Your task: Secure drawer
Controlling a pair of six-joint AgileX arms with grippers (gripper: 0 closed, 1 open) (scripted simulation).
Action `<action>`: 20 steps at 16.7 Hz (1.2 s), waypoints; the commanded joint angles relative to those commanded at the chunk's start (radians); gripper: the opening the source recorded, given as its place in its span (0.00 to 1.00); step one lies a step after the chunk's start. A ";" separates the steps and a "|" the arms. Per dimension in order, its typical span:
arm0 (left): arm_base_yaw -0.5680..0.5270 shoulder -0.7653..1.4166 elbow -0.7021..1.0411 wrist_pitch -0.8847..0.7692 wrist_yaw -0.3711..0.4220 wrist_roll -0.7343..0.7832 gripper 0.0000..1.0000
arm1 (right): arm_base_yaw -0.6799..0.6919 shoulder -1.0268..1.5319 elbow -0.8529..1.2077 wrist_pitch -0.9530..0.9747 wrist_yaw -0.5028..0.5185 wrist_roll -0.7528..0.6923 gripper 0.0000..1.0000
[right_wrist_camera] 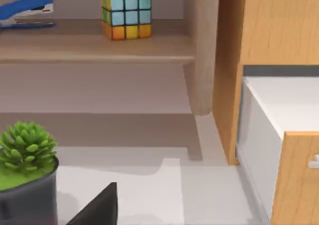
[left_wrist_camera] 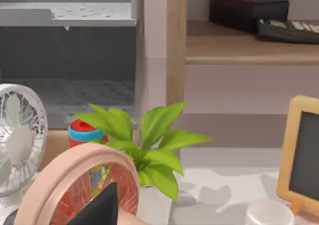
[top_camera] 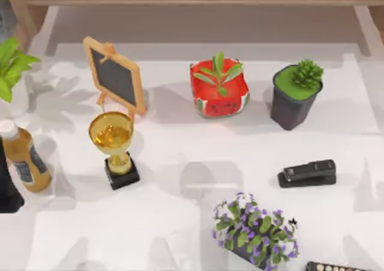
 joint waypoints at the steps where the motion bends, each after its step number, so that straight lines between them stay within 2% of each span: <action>1: 0.000 0.000 0.000 0.000 0.000 0.000 1.00 | 0.000 0.000 0.000 0.000 0.000 0.000 1.00; 7: 0.000 0.000 0.000 0.000 0.000 0.000 1.00 | -0.078 0.166 0.126 0.096 -0.074 0.000 1.00; 16: 0.000 0.000 0.000 0.000 0.000 0.000 1.00 | -0.342 0.892 0.518 0.386 -0.334 0.009 1.00; 20: 0.000 0.000 0.000 0.000 0.000 0.000 1.00 | -0.431 1.139 0.654 0.486 -0.421 0.015 1.00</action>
